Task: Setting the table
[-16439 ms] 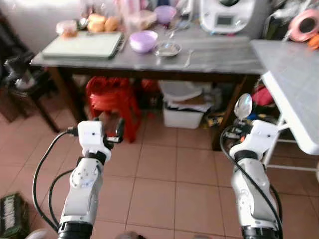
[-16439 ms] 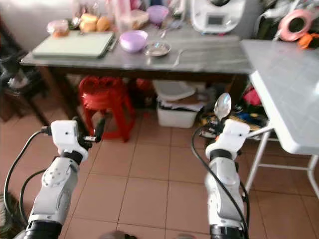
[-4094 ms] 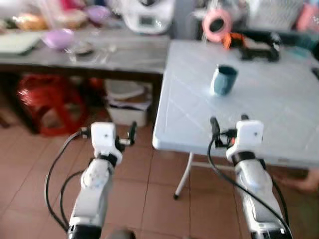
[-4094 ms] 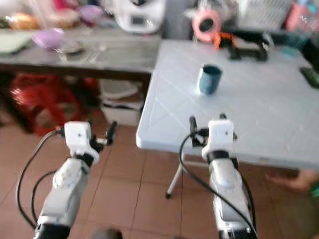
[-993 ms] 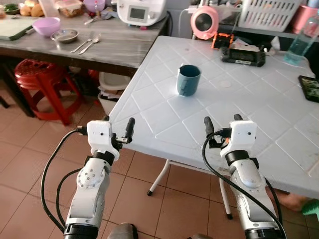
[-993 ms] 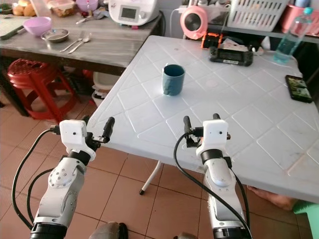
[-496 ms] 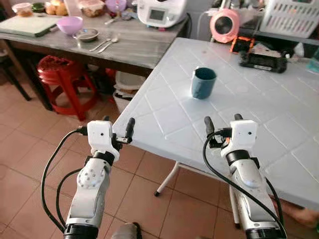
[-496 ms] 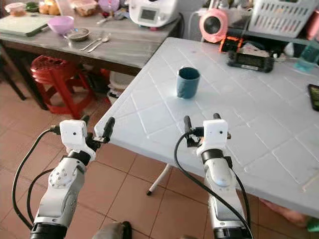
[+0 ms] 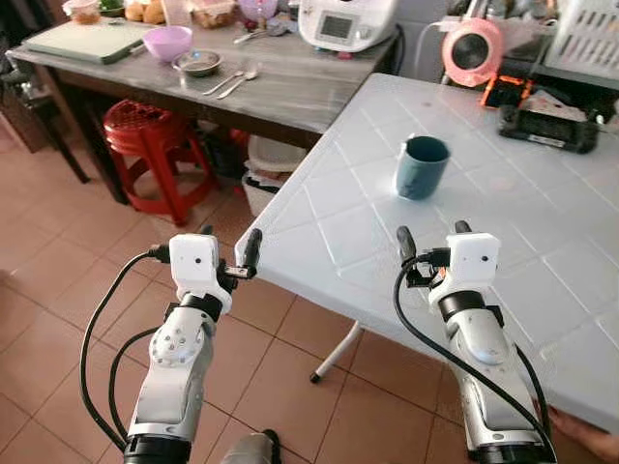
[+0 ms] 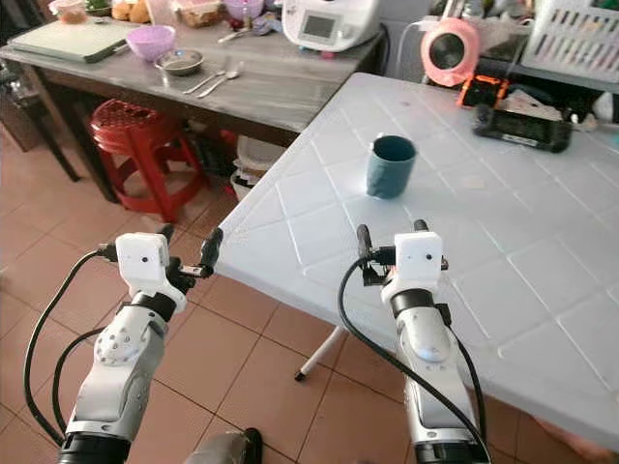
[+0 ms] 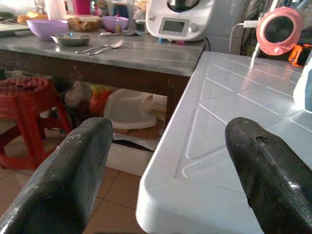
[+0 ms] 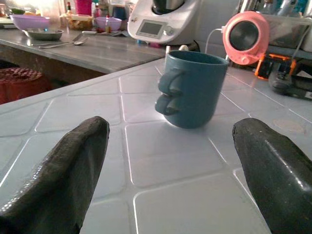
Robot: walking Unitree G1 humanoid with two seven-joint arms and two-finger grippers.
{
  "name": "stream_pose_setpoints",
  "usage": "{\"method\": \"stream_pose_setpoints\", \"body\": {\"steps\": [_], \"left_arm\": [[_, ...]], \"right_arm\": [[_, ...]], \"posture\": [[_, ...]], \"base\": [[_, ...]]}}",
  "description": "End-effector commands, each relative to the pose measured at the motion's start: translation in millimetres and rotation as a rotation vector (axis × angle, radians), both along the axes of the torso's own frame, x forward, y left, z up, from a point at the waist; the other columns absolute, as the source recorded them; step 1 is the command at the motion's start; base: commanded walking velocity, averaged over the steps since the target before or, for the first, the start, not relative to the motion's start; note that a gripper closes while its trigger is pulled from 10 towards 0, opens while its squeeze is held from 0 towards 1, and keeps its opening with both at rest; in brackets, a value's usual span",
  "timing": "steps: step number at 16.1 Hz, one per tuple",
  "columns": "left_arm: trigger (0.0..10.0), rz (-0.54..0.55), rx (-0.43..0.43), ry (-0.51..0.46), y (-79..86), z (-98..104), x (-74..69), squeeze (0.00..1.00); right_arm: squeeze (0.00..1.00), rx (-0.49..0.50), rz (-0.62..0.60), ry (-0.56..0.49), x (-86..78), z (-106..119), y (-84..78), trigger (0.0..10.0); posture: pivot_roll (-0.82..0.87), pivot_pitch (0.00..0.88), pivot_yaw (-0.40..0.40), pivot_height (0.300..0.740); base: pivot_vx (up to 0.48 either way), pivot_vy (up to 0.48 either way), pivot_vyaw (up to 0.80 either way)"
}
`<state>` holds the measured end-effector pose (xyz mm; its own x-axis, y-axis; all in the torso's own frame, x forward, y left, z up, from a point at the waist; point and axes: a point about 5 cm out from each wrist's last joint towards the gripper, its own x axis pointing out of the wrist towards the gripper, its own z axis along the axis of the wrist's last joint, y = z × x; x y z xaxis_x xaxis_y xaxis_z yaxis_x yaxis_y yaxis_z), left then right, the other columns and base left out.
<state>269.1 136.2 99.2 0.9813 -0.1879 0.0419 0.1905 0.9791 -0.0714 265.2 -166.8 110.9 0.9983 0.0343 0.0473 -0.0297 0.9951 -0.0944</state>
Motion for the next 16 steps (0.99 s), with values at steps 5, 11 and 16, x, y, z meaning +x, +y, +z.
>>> {"method": "stream_pose_setpoints", "body": {"steps": [5, 11, 16], "left_arm": [[10.0, -0.021, -0.006, -0.025, -2.5, 4.6, 2.3, 0.0], [10.0, -0.026, -0.009, -0.024, -3.6, 4.7, 1.5, 0.0], [10.0, -0.039, -0.009, -0.032, -4.5, 5.2, 0.5, 0.0]], "right_arm": [[0.0, 0.015, -0.018, -0.035, 2.0, 6.4, -0.8, 10.0], [0.0, 0.015, -0.023, -0.033, 1.3, 6.5, -2.1, 10.0], [0.0, 0.008, -0.018, -0.031, 0.5, 5.7, -1.2, 10.0]], "posture": [[-0.04, 0.0, 0.022, 0.74], [-0.05, 0.0, 0.022, 0.74], [-0.05, 0.0, 0.025, 0.74]], "base": [[0.0, 0.0, 0.32], [0.0, 0.0, -0.45], [0.171, 0.0, 0.0]]}}
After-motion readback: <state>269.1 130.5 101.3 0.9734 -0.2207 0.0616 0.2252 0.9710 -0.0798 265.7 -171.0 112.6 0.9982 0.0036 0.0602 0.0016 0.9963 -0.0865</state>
